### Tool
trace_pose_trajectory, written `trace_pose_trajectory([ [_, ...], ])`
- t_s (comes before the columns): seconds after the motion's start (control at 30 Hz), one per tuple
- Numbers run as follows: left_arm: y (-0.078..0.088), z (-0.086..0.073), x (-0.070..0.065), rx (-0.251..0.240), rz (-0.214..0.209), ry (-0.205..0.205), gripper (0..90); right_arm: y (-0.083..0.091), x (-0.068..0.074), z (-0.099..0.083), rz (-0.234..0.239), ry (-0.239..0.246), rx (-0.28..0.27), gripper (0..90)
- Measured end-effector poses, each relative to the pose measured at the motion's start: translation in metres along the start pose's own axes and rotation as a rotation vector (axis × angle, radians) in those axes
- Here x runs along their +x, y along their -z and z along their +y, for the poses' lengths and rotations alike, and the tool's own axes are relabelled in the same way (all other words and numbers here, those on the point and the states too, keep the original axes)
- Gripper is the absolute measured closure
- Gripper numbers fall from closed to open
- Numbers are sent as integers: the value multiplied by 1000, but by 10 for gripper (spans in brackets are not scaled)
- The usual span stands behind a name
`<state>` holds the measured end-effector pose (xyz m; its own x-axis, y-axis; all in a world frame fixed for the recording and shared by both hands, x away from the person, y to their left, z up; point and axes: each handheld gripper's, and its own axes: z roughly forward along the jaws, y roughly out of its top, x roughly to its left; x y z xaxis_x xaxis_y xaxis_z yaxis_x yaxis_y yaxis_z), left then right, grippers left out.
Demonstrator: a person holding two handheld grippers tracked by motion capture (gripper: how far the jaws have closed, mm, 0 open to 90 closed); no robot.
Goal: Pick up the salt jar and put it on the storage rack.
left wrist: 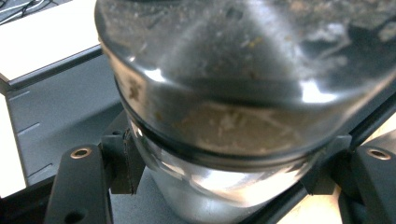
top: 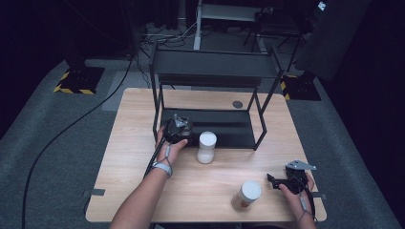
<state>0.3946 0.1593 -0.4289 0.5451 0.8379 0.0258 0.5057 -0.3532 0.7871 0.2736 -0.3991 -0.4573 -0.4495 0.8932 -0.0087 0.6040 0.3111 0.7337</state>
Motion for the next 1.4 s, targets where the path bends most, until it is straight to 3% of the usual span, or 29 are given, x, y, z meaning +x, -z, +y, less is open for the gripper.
trace_pose_trajectory([
  [0.17,0,-1,5,2,-15,32,293,0,0,0,0,-1,0,52],
  [0.2,0,-1,5,1,-12,23,293,0,0,0,0,0,0,52],
  [0.37,6,-3,5,-46,-6,54,158,0,0,0,0,0,0,52],
  [0.57,19,0,4,-87,1,46,125,0,0,0,0,0,0,52],
  [0.7,30,3,3,-110,-17,55,119,0,0,0,0,0,0,52],
  [1.07,70,4,-2,-174,-21,21,116,0,0,0,0,0,0,52],
  [1.4,104,-3,4,-173,8,1,116,0,0,0,1,-1,0,51],
])
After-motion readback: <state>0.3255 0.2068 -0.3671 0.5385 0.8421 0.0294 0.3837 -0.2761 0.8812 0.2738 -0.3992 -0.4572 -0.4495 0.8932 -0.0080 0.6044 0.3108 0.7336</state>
